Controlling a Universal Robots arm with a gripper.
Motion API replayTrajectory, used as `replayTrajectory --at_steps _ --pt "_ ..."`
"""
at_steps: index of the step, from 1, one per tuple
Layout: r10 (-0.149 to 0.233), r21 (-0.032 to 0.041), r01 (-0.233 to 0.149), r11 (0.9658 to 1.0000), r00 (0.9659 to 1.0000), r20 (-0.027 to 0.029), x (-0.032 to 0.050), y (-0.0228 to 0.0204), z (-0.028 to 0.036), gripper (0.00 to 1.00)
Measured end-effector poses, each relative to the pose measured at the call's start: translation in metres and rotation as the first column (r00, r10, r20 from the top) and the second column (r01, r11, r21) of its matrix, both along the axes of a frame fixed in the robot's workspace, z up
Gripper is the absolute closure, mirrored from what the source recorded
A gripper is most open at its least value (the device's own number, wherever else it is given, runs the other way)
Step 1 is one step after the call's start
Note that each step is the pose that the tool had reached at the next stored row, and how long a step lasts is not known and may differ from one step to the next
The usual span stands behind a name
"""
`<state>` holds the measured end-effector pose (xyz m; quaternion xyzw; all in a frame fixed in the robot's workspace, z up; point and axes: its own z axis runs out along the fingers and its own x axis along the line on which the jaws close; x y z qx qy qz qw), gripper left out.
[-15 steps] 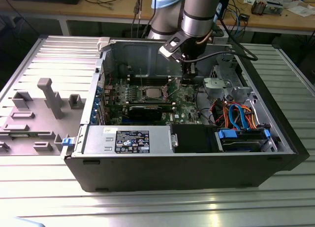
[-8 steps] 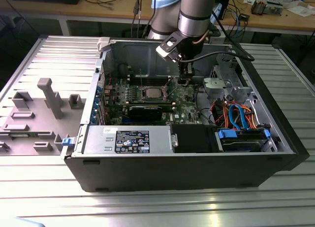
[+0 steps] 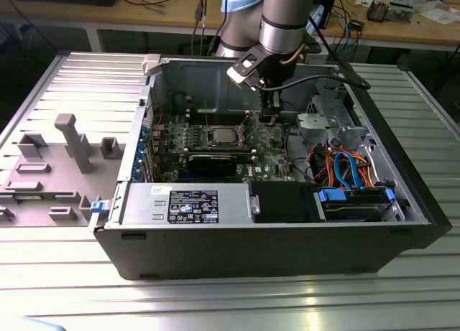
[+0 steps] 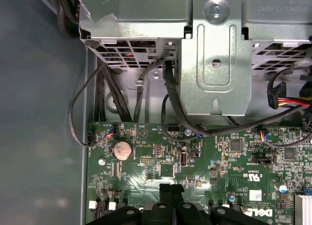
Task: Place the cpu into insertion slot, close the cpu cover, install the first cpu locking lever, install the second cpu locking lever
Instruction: 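Close the cpu cover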
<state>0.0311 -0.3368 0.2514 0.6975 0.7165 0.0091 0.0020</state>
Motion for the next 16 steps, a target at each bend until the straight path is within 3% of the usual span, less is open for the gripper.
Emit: replayTrajectory --at_steps 16 --pt "0.0 -0.0001 0.0 1.0 1.0 -0.0001 -0.0025 0.0 -0.0001 0.89"
